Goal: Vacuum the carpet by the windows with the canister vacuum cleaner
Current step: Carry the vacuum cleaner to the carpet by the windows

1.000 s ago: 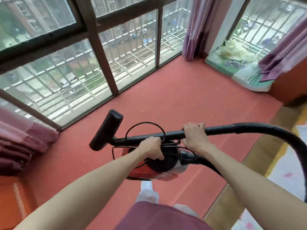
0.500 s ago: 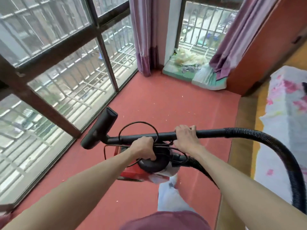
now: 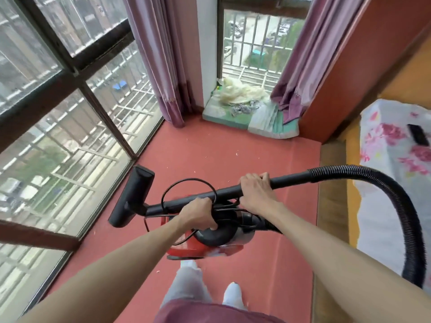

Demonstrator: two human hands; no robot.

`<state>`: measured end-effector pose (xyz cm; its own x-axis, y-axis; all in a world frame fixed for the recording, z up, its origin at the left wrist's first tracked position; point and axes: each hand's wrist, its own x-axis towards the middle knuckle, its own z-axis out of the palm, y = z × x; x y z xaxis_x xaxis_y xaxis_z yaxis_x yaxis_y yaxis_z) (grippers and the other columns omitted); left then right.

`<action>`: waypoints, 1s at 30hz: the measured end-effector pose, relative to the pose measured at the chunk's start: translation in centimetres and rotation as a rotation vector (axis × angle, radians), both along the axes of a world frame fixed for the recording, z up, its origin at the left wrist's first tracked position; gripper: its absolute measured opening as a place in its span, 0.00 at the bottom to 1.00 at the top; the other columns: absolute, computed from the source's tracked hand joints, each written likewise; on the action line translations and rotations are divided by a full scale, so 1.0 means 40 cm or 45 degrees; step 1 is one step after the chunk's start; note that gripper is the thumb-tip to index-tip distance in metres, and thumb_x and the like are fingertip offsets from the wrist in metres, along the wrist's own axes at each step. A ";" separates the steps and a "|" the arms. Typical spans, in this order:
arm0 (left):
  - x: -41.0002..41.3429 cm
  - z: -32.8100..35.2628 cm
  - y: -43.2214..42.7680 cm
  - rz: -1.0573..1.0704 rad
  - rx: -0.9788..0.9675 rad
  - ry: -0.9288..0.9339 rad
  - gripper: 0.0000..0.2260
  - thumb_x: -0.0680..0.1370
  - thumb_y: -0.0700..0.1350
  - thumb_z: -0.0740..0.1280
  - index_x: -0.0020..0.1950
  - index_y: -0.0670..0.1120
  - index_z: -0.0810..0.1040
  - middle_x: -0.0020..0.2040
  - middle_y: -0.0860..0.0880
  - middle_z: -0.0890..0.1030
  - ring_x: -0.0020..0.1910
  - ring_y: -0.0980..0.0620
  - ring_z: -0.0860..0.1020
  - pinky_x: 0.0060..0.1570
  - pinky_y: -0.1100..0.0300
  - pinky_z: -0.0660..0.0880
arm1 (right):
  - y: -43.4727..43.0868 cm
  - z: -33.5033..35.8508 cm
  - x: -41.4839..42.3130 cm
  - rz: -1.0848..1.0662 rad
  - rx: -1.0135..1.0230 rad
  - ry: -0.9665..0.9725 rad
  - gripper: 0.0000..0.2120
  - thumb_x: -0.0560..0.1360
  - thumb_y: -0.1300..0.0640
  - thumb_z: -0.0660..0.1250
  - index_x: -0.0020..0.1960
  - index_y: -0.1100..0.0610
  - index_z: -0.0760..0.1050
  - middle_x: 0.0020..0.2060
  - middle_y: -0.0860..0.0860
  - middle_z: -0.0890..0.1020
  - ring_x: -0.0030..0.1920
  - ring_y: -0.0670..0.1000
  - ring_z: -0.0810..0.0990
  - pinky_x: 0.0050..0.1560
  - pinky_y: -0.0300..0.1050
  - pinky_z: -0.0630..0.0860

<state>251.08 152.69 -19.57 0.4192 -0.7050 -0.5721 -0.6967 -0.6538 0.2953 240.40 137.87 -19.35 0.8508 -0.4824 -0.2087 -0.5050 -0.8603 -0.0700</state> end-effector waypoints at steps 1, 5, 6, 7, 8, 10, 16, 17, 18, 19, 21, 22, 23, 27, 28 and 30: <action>0.028 -0.005 -0.041 -0.024 0.006 0.008 0.14 0.65 0.47 0.75 0.42 0.44 0.73 0.39 0.47 0.77 0.38 0.44 0.76 0.36 0.56 0.74 | -0.034 -0.004 0.022 -0.010 -0.009 0.004 0.14 0.71 0.59 0.63 0.57 0.57 0.73 0.52 0.52 0.77 0.56 0.55 0.74 0.63 0.54 0.60; 0.149 -0.038 -0.220 -0.137 0.025 0.065 0.12 0.65 0.46 0.75 0.41 0.45 0.73 0.38 0.46 0.80 0.36 0.46 0.76 0.34 0.58 0.72 | -0.175 -0.033 0.105 -0.106 -0.030 0.034 0.13 0.72 0.58 0.63 0.56 0.56 0.73 0.53 0.52 0.77 0.56 0.55 0.74 0.63 0.54 0.60; 0.179 -0.043 -0.267 -0.165 0.023 0.087 0.11 0.66 0.45 0.74 0.40 0.45 0.74 0.39 0.45 0.82 0.35 0.47 0.76 0.34 0.59 0.71 | -0.210 -0.038 0.126 -0.141 -0.038 0.032 0.13 0.71 0.58 0.63 0.56 0.56 0.73 0.52 0.52 0.77 0.56 0.55 0.74 0.63 0.54 0.60; 0.208 -0.048 -0.313 -0.206 0.026 0.096 0.10 0.66 0.45 0.74 0.40 0.46 0.74 0.39 0.45 0.84 0.35 0.48 0.76 0.34 0.59 0.71 | -0.243 -0.039 0.145 -0.190 -0.042 0.033 0.13 0.71 0.58 0.63 0.55 0.56 0.73 0.52 0.52 0.77 0.56 0.55 0.74 0.63 0.54 0.60; 0.231 -0.050 -0.358 -0.258 0.032 0.087 0.10 0.66 0.45 0.74 0.40 0.46 0.74 0.39 0.45 0.84 0.35 0.48 0.77 0.34 0.59 0.72 | -0.275 -0.036 0.160 -0.249 -0.037 0.042 0.12 0.71 0.58 0.63 0.55 0.57 0.73 0.52 0.52 0.77 0.56 0.55 0.74 0.63 0.54 0.60; 0.269 -0.050 -0.439 -0.360 0.046 0.053 0.11 0.66 0.46 0.75 0.41 0.45 0.76 0.41 0.44 0.83 0.39 0.45 0.79 0.36 0.58 0.73 | -0.335 -0.029 0.182 -0.353 -0.015 0.041 0.13 0.70 0.59 0.63 0.54 0.57 0.74 0.51 0.53 0.77 0.55 0.56 0.74 0.62 0.54 0.61; 0.345 -0.027 -0.678 -0.552 0.052 -0.001 0.14 0.65 0.47 0.75 0.43 0.45 0.74 0.48 0.43 0.84 0.47 0.42 0.82 0.39 0.56 0.75 | -0.512 -0.026 0.215 -0.577 -0.028 -0.023 0.14 0.70 0.60 0.63 0.55 0.57 0.74 0.52 0.53 0.77 0.54 0.55 0.74 0.60 0.54 0.61; 0.350 -0.025 -0.719 -0.579 0.055 -0.016 0.14 0.65 0.47 0.75 0.44 0.45 0.75 0.48 0.43 0.84 0.48 0.42 0.82 0.40 0.55 0.76 | -0.546 -0.029 0.215 -0.606 -0.024 -0.032 0.14 0.70 0.60 0.63 0.55 0.57 0.74 0.52 0.53 0.77 0.54 0.55 0.74 0.60 0.54 0.60; 0.353 -0.026 -0.759 -0.602 0.058 -0.039 0.15 0.65 0.47 0.75 0.46 0.44 0.76 0.49 0.43 0.83 0.48 0.41 0.82 0.41 0.55 0.76 | -0.579 -0.034 0.213 -0.633 -0.003 -0.036 0.14 0.70 0.59 0.63 0.55 0.57 0.74 0.52 0.53 0.77 0.55 0.55 0.74 0.61 0.54 0.60; 0.355 -0.030 -0.800 -0.622 0.066 -0.059 0.16 0.66 0.47 0.75 0.49 0.43 0.76 0.50 0.43 0.83 0.49 0.41 0.82 0.41 0.55 0.76 | -0.613 -0.041 0.210 -0.656 0.022 -0.034 0.14 0.71 0.59 0.63 0.56 0.58 0.74 0.53 0.53 0.77 0.55 0.55 0.74 0.62 0.55 0.60; 0.351 -0.045 -0.882 -0.650 0.099 -0.068 0.17 0.66 0.47 0.76 0.49 0.44 0.75 0.50 0.43 0.82 0.49 0.41 0.81 0.40 0.55 0.75 | -0.683 -0.066 0.202 -0.681 0.056 -0.018 0.14 0.72 0.57 0.64 0.57 0.58 0.74 0.53 0.53 0.76 0.55 0.56 0.74 0.63 0.56 0.60; 0.347 -0.054 -0.927 -0.657 0.123 -0.067 0.16 0.66 0.47 0.76 0.47 0.44 0.74 0.50 0.43 0.82 0.49 0.42 0.81 0.40 0.55 0.75 | -0.724 -0.083 0.197 -0.687 0.062 -0.009 0.14 0.73 0.56 0.64 0.57 0.58 0.74 0.53 0.53 0.77 0.55 0.56 0.74 0.63 0.56 0.60; 0.341 -0.063 -0.973 -0.653 0.148 -0.059 0.16 0.66 0.47 0.76 0.45 0.45 0.72 0.50 0.43 0.82 0.48 0.42 0.81 0.39 0.55 0.74 | -0.769 -0.099 0.193 -0.690 0.069 -0.008 0.14 0.73 0.56 0.64 0.57 0.58 0.74 0.53 0.53 0.77 0.55 0.55 0.74 0.63 0.56 0.60; 0.303 -0.085 -1.152 -0.588 0.186 -0.030 0.15 0.66 0.47 0.76 0.44 0.45 0.71 0.48 0.43 0.82 0.48 0.42 0.81 0.38 0.56 0.74 | -0.959 -0.123 0.170 -0.655 0.127 0.006 0.13 0.73 0.56 0.65 0.56 0.58 0.74 0.52 0.53 0.77 0.53 0.55 0.74 0.62 0.54 0.61; 0.292 -0.085 -1.189 -0.568 0.193 -0.028 0.15 0.66 0.47 0.75 0.44 0.45 0.72 0.47 0.43 0.82 0.48 0.42 0.81 0.38 0.56 0.74 | -1.003 -0.122 0.164 -0.642 0.132 0.012 0.13 0.72 0.56 0.65 0.55 0.58 0.74 0.52 0.53 0.77 0.53 0.55 0.74 0.62 0.54 0.61; 0.274 -0.090 -1.258 -0.531 0.186 -0.022 0.13 0.68 0.47 0.74 0.46 0.44 0.75 0.49 0.42 0.83 0.49 0.41 0.82 0.39 0.55 0.74 | -1.093 -0.117 0.157 -0.597 0.123 0.013 0.13 0.71 0.58 0.65 0.55 0.58 0.74 0.52 0.54 0.77 0.53 0.55 0.74 0.63 0.55 0.62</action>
<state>262.05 102.37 -23.16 0.1265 -0.7280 -0.6738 -0.9139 -0.3497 0.2063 246.66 94.15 -24.04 0.5434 -0.7918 -0.2788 -0.8384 -0.5290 -0.1314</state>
